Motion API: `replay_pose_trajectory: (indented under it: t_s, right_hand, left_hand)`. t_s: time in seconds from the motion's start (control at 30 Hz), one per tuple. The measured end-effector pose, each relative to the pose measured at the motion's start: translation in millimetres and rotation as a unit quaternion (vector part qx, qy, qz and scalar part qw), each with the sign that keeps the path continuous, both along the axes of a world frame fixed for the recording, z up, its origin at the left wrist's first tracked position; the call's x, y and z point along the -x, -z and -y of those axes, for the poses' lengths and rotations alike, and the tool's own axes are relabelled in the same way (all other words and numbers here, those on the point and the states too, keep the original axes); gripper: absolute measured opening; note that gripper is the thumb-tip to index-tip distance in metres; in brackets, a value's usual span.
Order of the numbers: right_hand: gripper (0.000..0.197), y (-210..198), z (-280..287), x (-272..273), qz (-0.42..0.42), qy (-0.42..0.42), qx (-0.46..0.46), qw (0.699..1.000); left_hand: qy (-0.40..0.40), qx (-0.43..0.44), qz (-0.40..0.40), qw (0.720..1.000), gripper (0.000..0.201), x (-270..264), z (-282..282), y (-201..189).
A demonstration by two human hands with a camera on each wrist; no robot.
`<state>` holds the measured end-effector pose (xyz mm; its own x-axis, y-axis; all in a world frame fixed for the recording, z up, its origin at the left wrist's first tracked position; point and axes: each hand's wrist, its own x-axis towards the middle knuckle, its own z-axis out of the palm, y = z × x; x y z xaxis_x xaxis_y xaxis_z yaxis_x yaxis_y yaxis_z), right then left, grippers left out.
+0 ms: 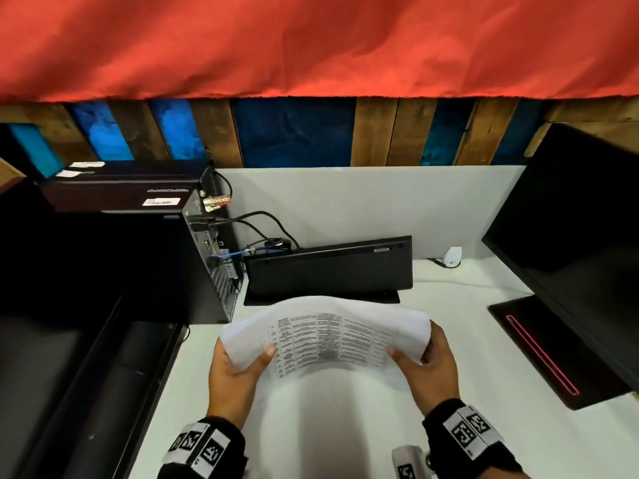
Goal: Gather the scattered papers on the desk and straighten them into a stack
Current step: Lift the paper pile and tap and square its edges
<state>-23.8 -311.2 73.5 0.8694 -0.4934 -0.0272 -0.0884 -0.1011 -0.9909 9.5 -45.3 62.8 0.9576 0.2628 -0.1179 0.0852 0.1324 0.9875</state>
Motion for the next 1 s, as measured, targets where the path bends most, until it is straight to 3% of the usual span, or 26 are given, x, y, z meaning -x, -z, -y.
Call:
replay_pose_trajectory:
  t_s: [0.1, 0.2, 0.27, 0.4, 0.5, 0.57, 0.67, 0.73, 0.83, 1.0]
  right_hand:
    - [0.078, -2.6, -2.9, 1.5, 0.063, -0.014, 0.083, 0.994]
    - [0.065, -2.3, -5.0, 2.2, 0.111, -0.030, 0.233, 0.966]
    - [0.055, 1.8, -4.2, 1.6, 0.112, -0.025, 0.264, 0.958]
    - [0.037, 3.1, -4.3, 0.4, 0.059, -0.028, 0.223, 0.973]
    - [0.036, 3.3, -0.5, -1.1, 0.042, -0.023, 0.203, 0.978]
    - [0.045, 4.8, 1.9, 0.1, 0.037, -0.027, 0.155, 0.987]
    - [0.071, 12.3, 4.4, -0.5, 0.020, -0.039, 0.040, 0.998]
    - [0.053, 19.9, 9.2, -6.3, 0.011, -0.027, -0.012, 0.999]
    - [0.025, 26.3, 16.6, -11.8, -0.016, -0.027, -0.058, 0.998]
    - [0.042, 30.4, 27.6, -7.6, -0.032, -0.089, -0.123, 0.988]
  left_hand:
    - [-0.022, 0.045, 0.011, 0.999, 0.036, 1.8, 1.8, -5.1]
    - [-0.054, 0.048, 0.014, 0.997, 0.016, -2.9, 4.8, -11.9]
    - [-0.078, 0.020, 0.015, 0.997, 0.017, -8.7, 4.0, -12.9]
    - [-0.092, 0.027, 0.013, 0.995, 0.020, -13.3, 2.0, -12.4]
    - [-0.096, 0.057, 0.005, 0.994, 0.018, -14.1, 1.0, -12.7]
    - [-0.083, 0.081, -0.005, 0.993, 0.011, -11.9, 0.9, -13.5]
    - [-0.016, 0.056, 0.011, 0.998, 0.038, -9.3, -0.3, -6.7]
    - [0.014, 0.028, -0.001, 1.000, 0.049, -10.6, -7.1, 8.4]
    - [0.050, 0.004, -0.057, 0.997, 0.035, -13.0, -20.3, 27.7]
    - [0.128, -0.012, -0.119, 0.985, 0.031, -14.7, -33.2, 33.7]
